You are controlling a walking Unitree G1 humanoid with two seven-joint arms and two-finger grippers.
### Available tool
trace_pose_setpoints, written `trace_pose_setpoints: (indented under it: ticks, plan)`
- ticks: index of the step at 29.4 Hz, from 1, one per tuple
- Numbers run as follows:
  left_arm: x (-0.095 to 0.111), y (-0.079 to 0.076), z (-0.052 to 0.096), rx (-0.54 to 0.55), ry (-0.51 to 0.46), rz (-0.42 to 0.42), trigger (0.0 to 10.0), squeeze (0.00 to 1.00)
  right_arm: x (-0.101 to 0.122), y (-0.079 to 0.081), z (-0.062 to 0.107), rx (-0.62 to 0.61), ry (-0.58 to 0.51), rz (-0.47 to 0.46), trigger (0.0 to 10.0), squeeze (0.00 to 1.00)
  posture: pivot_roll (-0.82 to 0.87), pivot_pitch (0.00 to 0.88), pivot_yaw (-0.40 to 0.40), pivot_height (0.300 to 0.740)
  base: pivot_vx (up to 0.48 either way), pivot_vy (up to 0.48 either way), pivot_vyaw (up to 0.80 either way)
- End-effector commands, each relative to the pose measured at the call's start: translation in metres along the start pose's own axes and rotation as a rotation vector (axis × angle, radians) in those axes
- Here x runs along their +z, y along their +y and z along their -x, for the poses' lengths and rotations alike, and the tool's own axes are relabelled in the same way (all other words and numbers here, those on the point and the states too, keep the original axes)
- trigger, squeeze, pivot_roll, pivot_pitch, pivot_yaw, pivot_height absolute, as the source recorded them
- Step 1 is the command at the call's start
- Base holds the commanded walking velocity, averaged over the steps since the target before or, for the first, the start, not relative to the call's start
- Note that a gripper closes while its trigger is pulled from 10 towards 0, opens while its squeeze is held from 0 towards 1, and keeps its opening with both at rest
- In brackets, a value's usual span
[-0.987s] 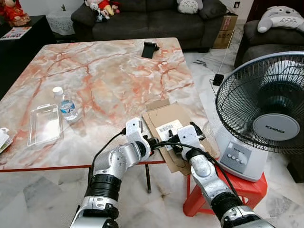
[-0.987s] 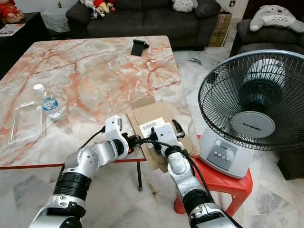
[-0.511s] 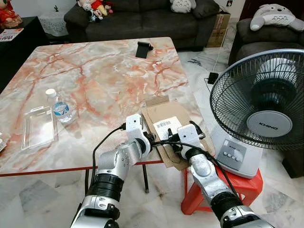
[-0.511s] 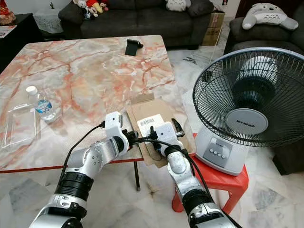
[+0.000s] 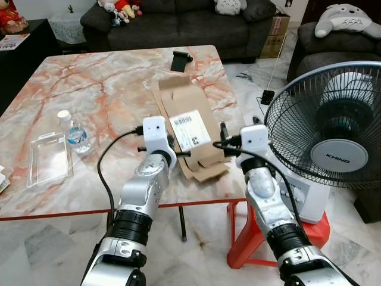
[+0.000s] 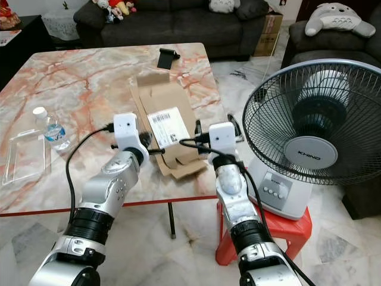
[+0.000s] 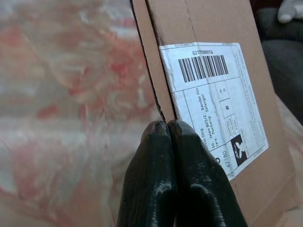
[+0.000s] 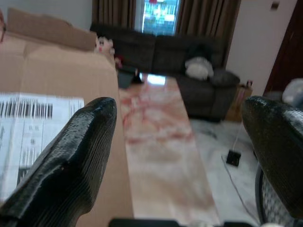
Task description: Picking trash to rubbish bin
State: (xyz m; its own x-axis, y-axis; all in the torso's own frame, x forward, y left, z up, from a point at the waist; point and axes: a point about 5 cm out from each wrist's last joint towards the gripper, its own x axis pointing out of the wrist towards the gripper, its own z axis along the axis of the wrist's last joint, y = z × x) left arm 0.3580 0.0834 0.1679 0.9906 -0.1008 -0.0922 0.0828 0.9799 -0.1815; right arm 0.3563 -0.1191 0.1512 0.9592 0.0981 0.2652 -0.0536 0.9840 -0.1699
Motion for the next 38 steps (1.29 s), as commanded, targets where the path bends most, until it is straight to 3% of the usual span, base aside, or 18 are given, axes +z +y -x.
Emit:
trace_pose_setpoints:
  ticks: [1, 4, 9, 16, 22, 31, 38]
  plan:
    - [0.012, -0.002, 0.001, 0.009, -0.085, -0.06, 10.0, 0.0, 0.016, -0.002, -0.005, -0.015, -0.065, -0.022, 10.0, 0.0, -0.09, 0.046, 0.024, 0.74, 0.0, 0.0, 0.0]
    - [0.018, -0.003, 0.002, 0.016, -0.145, -0.104, 10.0, 0.0, 0.022, -0.003, -0.007, -0.02, -0.095, -0.035, 10.0, 0.0, -0.09, 0.043, 0.024, 0.74, 0.0, 0.0, 0.0]
    - [0.029, -0.008, 0.006, 0.011, -0.321, -0.305, 10.0, 0.0, 0.024, -0.002, -0.005, -0.021, -0.108, -0.048, 10.0, 0.0, -0.09, 0.037, 0.022, 0.74, 0.0, 0.0, 0.0]
    - [0.035, -0.002, 0.01, 0.067, -0.443, -0.354, 10.0, 0.0, 0.029, 0.002, -0.002, -0.016, -0.134, -0.068, 10.0, 0.0, -0.09, 0.031, 0.021, 0.74, 0.0, 0.0, 0.0]
    - [0.027, 0.007, 0.007, 0.084, -0.46, -0.45, 10.0, 0.0, 0.03, 0.01, 0.0, 0.002, -0.144, -0.085, 10.0, 0.0, -0.09, 0.021, 0.026, 0.74, 0.0, 0.0, 0.0]
    - [0.031, 0.006, 0.008, 0.091, -0.508, -0.39, 10.0, 0.0, 0.03, 0.015, 0.003, 0.016, -0.149, -0.095, 10.0, 0.0, -0.1, 0.0, 0.035, 0.74, 0.0, 0.0, 0.0]
    - [0.025, 0.002, 0.008, 0.084, -0.515, -0.395, 10.0, 0.0, 0.031, 0.019, 0.003, 0.026, -0.159, -0.105, 10.0, 0.0, -0.11, 0.0, 0.038, 0.74, 0.0, 0.0, 0.0]
